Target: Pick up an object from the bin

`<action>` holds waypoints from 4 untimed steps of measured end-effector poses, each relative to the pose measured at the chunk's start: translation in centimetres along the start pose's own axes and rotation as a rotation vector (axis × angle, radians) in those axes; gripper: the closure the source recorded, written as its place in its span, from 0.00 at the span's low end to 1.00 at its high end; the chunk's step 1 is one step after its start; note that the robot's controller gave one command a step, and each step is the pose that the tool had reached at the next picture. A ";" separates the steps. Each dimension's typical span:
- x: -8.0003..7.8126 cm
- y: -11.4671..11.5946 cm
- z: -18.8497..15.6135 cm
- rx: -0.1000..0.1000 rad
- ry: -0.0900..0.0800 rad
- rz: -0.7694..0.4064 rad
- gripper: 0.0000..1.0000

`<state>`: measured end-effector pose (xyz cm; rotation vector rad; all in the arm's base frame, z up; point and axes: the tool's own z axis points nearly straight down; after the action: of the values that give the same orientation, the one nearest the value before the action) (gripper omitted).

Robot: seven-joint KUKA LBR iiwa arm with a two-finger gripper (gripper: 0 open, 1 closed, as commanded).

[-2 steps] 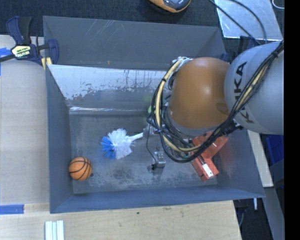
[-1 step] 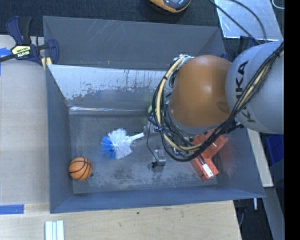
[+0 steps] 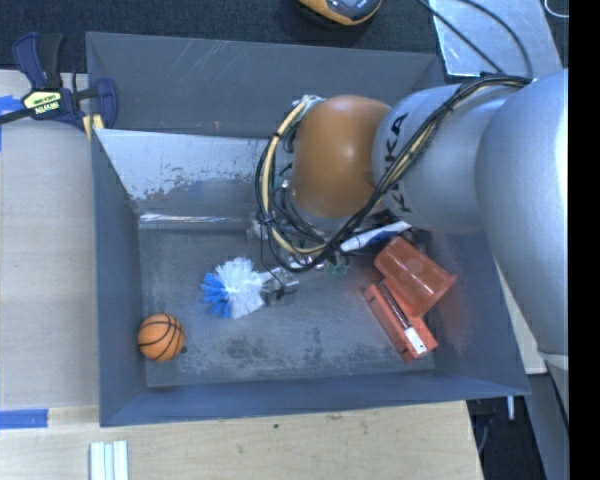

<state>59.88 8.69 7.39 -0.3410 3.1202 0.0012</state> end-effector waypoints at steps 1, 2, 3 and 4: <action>0.2 2.7 -7.7 0.000 -0.005 0.166 0.00; 0.0 -0.1 0.1 0.000 0.001 0.002 0.00; -0.2 2.2 0.3 0.000 -0.007 0.005 0.00; -0.1 -0.2 0.0 0.001 -0.005 0.004 1.00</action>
Offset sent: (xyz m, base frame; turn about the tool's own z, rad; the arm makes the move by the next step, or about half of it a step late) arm 0.0000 0.0000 0.0000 0.0000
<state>60.02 8.53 7.40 -0.3344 3.1154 0.0007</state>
